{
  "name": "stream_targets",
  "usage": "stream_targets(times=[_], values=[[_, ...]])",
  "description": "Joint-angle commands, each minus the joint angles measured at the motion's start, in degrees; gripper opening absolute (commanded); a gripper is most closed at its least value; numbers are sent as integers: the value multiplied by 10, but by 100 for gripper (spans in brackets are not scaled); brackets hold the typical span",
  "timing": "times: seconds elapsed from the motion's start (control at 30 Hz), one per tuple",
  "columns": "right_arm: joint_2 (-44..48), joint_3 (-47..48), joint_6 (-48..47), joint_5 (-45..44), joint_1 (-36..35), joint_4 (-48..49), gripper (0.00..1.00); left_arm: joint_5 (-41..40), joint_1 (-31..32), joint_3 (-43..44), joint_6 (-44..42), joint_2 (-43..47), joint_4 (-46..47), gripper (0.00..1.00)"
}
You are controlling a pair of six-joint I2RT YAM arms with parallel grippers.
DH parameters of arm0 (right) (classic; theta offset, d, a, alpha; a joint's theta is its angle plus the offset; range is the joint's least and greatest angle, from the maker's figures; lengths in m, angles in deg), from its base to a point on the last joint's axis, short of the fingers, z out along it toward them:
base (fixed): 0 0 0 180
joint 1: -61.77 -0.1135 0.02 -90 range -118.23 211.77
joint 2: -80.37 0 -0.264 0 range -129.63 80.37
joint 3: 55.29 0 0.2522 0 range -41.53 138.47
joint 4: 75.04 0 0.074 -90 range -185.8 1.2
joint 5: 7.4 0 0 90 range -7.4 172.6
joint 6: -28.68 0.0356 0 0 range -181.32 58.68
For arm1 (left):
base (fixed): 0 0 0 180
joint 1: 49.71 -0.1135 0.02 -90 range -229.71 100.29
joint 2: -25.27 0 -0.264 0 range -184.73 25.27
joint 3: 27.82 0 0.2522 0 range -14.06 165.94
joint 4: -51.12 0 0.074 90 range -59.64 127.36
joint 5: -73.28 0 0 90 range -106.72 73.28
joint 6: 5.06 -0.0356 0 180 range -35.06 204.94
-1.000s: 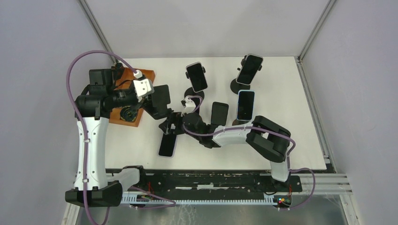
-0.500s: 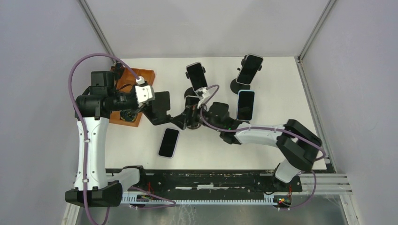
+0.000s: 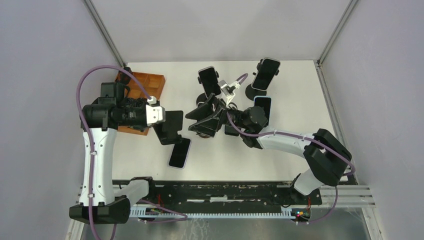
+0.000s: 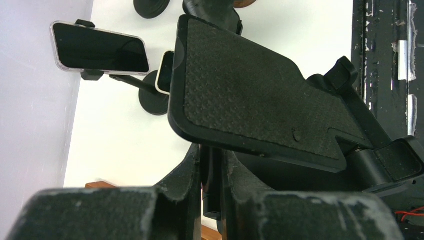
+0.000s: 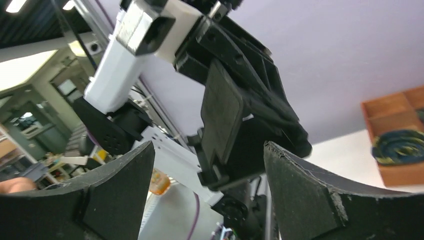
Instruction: Remove the phone from the phone stand
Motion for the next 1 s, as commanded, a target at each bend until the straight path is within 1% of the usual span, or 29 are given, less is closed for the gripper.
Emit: stream_targets(times=[0.0,0.17,0.27,0.5,0.53,0.63,0.7,0.77,0.8,0.83,0.9,0.93,0.97], values=[[-46,66,86,58,-12,121,84,37,6,-4,-38,21,-9,2],[-72,111,74,75,-32,89,79,38,8,-3,-40,24,-9,2],[-77,115,70,77,-37,82,72,41,8,0,-38,24,-9,2],[-84,131,52,82,-50,52,42,52,9,11,-30,19,-9,2],[-86,137,49,82,-51,47,37,54,10,12,-28,19,-8,2],[-93,147,42,83,-54,36,24,60,9,22,-15,18,-8,2],[-94,151,35,81,-54,33,15,65,9,29,-1,16,-9,2],[-89,156,11,79,-53,9,5,69,9,31,10,16,-9,2],[-84,160,-10,80,-52,-10,0,68,9,31,13,15,-8,5],[-79,163,-31,80,-48,-36,0,67,9,31,18,14,-9,11],[-65,169,-82,80,-38,-91,0,60,10,29,29,15,-9,35],[-54,169,-116,80,-31,-117,0,56,10,27,35,15,-9,45],[-47,169,-142,78,-26,-148,0,51,9,26,39,15,-9,52]])
